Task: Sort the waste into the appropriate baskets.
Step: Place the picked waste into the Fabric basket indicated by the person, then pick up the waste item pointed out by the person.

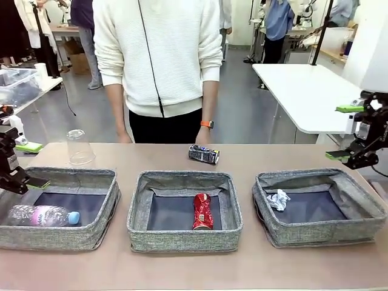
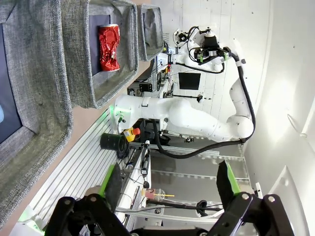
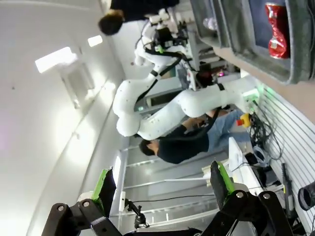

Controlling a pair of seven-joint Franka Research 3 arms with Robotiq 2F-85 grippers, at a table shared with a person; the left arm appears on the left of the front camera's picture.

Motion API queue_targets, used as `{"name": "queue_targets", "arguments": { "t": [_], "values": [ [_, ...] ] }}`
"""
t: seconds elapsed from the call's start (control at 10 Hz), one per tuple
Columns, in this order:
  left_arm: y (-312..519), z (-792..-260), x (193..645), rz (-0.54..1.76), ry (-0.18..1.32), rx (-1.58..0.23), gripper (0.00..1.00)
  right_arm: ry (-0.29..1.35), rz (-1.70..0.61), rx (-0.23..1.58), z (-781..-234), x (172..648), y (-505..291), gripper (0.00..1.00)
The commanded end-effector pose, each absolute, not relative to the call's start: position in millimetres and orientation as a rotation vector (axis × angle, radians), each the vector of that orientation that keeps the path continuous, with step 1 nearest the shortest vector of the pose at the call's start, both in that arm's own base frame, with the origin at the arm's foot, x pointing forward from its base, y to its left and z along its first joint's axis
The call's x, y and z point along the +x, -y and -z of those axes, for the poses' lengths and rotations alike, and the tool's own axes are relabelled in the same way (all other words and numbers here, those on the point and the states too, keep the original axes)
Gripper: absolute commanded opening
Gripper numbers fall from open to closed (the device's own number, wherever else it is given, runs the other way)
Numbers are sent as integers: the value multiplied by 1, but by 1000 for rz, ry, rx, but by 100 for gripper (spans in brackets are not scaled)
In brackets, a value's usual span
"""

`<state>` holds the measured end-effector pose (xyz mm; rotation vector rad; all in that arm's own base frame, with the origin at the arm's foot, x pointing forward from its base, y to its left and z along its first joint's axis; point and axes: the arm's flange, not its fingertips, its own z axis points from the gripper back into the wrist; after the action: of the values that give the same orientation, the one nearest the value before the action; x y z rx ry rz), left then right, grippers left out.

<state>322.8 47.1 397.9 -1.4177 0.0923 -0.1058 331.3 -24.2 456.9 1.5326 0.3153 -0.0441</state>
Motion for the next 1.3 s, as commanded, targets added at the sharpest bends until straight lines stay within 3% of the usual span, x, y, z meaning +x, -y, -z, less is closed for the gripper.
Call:
{"name": "queue_targets", "arguments": {
  "t": [0.0, 1.2],
  "values": [
    [-48, -399, 321, 112, -91, -1406, 100, -326, 22, 1501, -482, 328, 15, 100],
    [-48, -399, 321, 112, -91, -1406, 100, -326, 22, 1501, -482, 328, 15, 100]
  ]
}}
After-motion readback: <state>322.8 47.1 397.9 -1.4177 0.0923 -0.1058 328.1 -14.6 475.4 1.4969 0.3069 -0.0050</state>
